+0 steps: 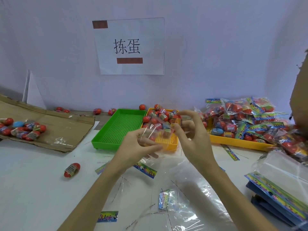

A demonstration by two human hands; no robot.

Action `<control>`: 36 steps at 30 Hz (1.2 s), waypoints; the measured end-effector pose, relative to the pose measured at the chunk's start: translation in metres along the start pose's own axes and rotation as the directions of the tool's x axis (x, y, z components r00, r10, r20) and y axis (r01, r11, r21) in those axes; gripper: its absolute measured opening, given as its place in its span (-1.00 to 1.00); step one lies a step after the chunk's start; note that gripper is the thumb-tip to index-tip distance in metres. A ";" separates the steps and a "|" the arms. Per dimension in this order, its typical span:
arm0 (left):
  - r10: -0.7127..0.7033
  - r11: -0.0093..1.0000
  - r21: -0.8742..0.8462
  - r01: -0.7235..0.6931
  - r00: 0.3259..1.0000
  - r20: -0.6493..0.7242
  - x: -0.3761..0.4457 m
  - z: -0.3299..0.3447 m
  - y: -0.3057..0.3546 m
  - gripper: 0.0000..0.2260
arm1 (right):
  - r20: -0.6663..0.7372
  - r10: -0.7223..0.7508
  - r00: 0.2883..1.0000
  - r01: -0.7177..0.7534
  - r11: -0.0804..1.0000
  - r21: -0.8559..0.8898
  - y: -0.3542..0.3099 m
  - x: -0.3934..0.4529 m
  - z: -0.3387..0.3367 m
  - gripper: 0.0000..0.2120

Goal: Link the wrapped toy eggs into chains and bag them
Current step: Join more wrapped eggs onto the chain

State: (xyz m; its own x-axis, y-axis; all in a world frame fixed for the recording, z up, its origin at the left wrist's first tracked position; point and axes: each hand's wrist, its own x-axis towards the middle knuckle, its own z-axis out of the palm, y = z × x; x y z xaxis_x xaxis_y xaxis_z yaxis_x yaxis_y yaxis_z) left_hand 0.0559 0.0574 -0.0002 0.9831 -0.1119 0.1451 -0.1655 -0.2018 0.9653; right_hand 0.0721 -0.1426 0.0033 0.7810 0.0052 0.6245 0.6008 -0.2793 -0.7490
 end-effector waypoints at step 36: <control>0.225 0.974 0.004 -0.225 0.974 -0.010 0.001 0.014 -0.005 -0.81 | 0.145 0.191 0.971 -0.184 0.981 -0.060 -0.008 -0.003 -0.001 -0.89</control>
State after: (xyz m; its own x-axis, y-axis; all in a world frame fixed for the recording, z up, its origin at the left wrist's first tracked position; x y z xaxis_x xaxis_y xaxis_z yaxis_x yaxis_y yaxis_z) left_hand 0.0568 0.0444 -0.0083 0.9213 -0.1444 0.3611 -0.3829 -0.1750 0.9070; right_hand 0.0645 -0.1412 0.0072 0.8975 0.0909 0.4315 0.4358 -0.3328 -0.8362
